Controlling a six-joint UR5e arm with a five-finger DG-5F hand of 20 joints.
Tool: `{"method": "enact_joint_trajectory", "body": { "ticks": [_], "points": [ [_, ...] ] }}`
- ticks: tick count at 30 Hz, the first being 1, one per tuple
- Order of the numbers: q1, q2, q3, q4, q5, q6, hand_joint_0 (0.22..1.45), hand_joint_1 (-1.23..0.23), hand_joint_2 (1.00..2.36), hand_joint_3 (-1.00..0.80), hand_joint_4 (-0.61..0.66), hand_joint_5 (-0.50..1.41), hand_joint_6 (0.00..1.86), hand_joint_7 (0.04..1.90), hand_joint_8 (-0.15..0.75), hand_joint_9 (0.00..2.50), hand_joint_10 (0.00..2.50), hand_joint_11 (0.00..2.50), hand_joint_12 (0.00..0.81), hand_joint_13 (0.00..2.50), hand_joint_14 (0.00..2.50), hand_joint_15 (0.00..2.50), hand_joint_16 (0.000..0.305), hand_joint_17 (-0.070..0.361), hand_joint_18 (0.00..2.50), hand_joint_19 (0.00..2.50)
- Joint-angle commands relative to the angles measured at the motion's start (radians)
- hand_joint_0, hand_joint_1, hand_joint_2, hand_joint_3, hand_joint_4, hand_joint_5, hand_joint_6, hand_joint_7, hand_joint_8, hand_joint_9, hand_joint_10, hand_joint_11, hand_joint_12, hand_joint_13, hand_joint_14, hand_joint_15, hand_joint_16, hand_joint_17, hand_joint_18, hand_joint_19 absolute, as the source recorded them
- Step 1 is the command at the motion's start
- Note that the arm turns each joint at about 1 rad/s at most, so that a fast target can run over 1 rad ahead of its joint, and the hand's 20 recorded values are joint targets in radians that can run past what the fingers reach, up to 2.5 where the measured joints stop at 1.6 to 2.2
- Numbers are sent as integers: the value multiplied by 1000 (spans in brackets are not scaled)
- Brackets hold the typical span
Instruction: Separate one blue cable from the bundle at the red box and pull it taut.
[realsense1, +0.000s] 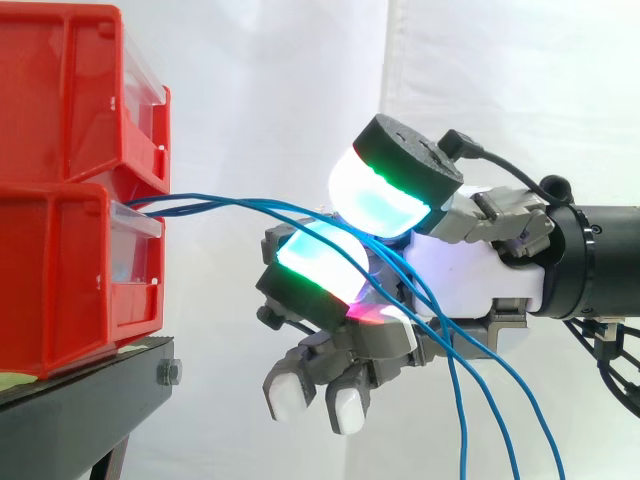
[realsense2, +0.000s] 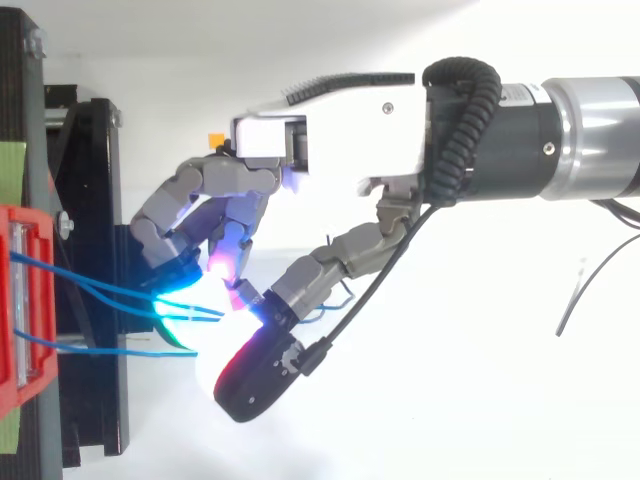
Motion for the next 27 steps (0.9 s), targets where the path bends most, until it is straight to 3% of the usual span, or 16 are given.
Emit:
{"method": "enact_joint_trajectory", "body": {
  "ticks": [1,6,9,12,16,18,22,24,27],
  "points": [
    [0,1,0,0,-1,0,463,-626,1000,-500,75,-123,879,1133,343,1213,22,1105,393,717,20,513,55,124,751,684],
    [1,0,0,0,-1,0,568,-537,1000,-500,54,-126,861,1145,308,1201,24,1107,364,698,20,526,48,109,702,723],
    [1,0,0,0,1,1,619,-651,1002,-479,25,-124,849,1189,305,1196,26,1108,357,693,22,530,47,106,689,738],
    [1,1,0,0,-1,1,610,-762,1014,-296,26,-126,848,1247,311,1190,26,1127,359,694,20,535,47,107,693,739],
    [1,0,0,0,1,1,644,-870,1021,-181,11,-140,870,1279,313,1165,26,1126,358,692,21,523,48,108,699,719],
    [1,0,-1,0,1,3,677,-898,1022,-193,-29,-148,881,1295,310,1147,25,1140,357,687,21,516,48,108,704,701],
    [0,0,0,2,-1,6,799,-933,1010,-386,-107,-159,897,1365,302,1133,25,1147,340,667,20,497,47,106,687,669],
    [0,0,0,0,1,6,825,-931,1000,-497,-123,-158,912,1378,304,1133,26,1140,339,682,20,501,46,105,683,666],
    [1,1,0,0,1,3,809,-940,1000,-500,-107,-148,920,1436,303,1165,26,1149,336,705,20,488,46,103,719,624]
  ]
}}
